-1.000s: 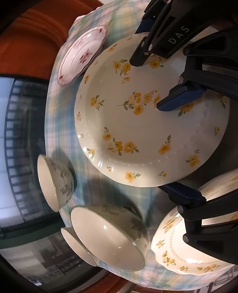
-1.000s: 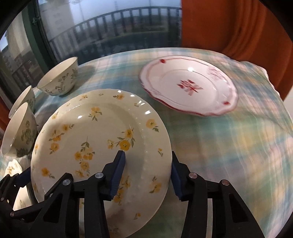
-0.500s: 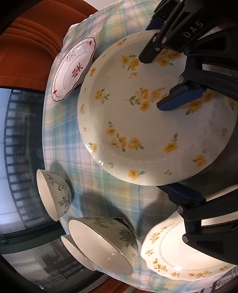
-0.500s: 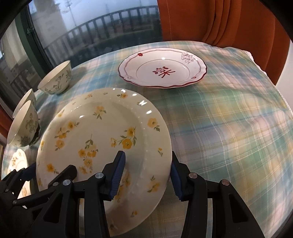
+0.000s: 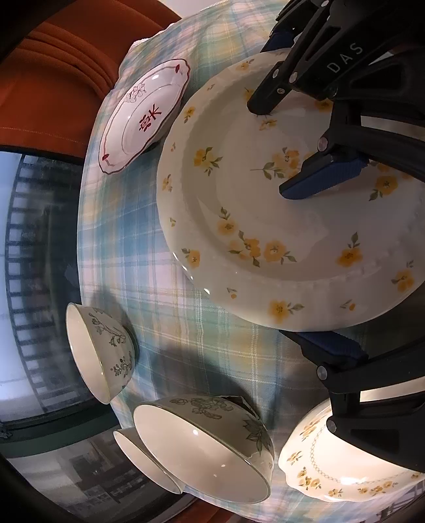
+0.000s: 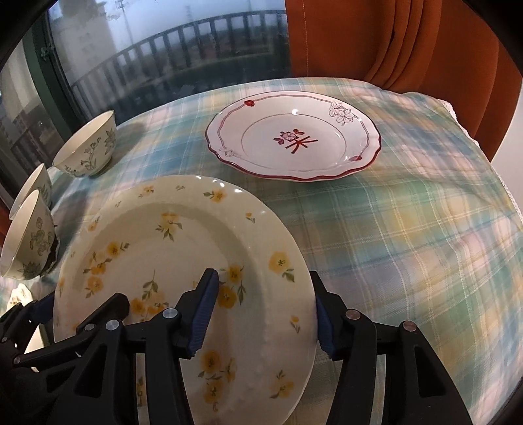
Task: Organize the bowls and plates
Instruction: 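Lift the round plate and carry it over the scalloped plate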
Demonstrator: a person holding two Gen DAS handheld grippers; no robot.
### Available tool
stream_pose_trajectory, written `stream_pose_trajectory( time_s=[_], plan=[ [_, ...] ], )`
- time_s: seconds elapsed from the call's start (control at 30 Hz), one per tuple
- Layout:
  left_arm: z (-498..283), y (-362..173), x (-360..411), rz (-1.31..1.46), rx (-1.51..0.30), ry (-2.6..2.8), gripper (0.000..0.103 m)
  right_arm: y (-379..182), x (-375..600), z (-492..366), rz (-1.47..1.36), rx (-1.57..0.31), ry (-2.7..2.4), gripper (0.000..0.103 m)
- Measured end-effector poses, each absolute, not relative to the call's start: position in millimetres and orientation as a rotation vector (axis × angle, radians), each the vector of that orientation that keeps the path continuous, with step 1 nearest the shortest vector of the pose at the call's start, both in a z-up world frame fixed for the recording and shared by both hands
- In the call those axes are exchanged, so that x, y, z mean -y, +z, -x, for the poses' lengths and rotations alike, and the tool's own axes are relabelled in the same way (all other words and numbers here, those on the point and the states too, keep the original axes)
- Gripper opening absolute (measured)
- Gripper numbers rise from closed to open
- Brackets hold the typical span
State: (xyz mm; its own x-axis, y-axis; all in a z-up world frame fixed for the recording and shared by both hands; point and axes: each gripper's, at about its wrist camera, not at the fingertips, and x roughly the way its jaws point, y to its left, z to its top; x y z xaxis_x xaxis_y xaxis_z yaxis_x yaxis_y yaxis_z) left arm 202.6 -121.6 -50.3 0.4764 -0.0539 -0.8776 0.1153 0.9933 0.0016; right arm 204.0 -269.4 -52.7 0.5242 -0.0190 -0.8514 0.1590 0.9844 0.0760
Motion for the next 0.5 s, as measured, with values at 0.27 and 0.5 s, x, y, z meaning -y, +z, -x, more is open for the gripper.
stream_pose_trajectory(
  time_s=[0.27, 0.5],
  plan=[
    [-183, -34, 124, -0.08, -1.017, -0.15, 0.075, -38, 271, -183, -0.135, -0.99, -0.158, 0.058],
    [-150, -14, 117, -0.082, -0.934, -0.165, 0.075, -20, 265, -152, -0.137, -0.941, -0.18, 0.058]
  ],
)
